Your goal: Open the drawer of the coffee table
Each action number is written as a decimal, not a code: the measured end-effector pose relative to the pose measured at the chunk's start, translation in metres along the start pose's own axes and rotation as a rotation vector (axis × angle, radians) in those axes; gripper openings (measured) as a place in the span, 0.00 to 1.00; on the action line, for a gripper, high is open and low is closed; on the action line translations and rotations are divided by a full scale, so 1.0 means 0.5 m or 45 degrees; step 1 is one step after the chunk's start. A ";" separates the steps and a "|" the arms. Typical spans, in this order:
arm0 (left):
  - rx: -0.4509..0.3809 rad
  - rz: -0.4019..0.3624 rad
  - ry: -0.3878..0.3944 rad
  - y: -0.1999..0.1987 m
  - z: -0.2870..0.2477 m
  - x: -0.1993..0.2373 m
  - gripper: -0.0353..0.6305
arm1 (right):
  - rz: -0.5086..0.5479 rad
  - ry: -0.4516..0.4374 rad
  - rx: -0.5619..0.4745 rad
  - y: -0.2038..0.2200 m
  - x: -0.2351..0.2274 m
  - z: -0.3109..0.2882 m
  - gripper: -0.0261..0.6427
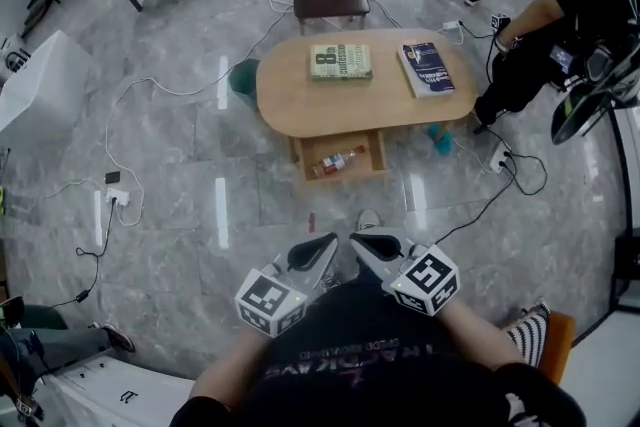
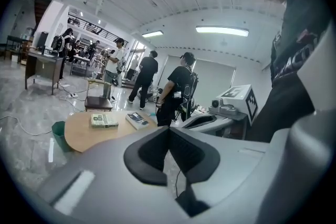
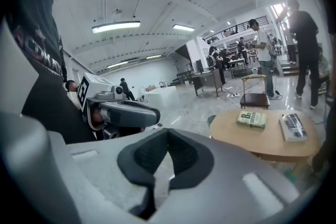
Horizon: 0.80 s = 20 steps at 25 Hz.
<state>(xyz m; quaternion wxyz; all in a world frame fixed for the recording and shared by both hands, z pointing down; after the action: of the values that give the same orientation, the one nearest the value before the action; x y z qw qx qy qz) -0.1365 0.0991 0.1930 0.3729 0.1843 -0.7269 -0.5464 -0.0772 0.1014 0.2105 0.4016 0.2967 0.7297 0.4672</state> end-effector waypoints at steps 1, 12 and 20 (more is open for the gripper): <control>0.006 0.011 -0.004 0.003 0.007 0.000 0.06 | -0.011 0.005 -0.004 0.002 0.006 0.001 0.04; 0.006 0.009 0.049 0.021 0.044 -0.039 0.06 | -0.006 0.066 -0.025 0.022 0.055 0.034 0.04; 0.000 -0.006 0.075 0.032 0.068 -0.054 0.06 | -0.004 0.094 -0.027 0.035 0.084 0.047 0.04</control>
<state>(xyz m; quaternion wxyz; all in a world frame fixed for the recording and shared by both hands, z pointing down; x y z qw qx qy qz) -0.1422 0.1450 0.1944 0.3929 0.2020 -0.7152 -0.5415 -0.0769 0.1525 0.2079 0.3782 0.2738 0.7394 0.4851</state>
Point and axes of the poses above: the fingertips, and each gripper's own axes: z backward along the fingers, x to its left, y out of its underside, the point moved 2 cm from there along z, backward along the fingers, and after that the axes turned 11 degrees about -x, right-handed, at the moved point
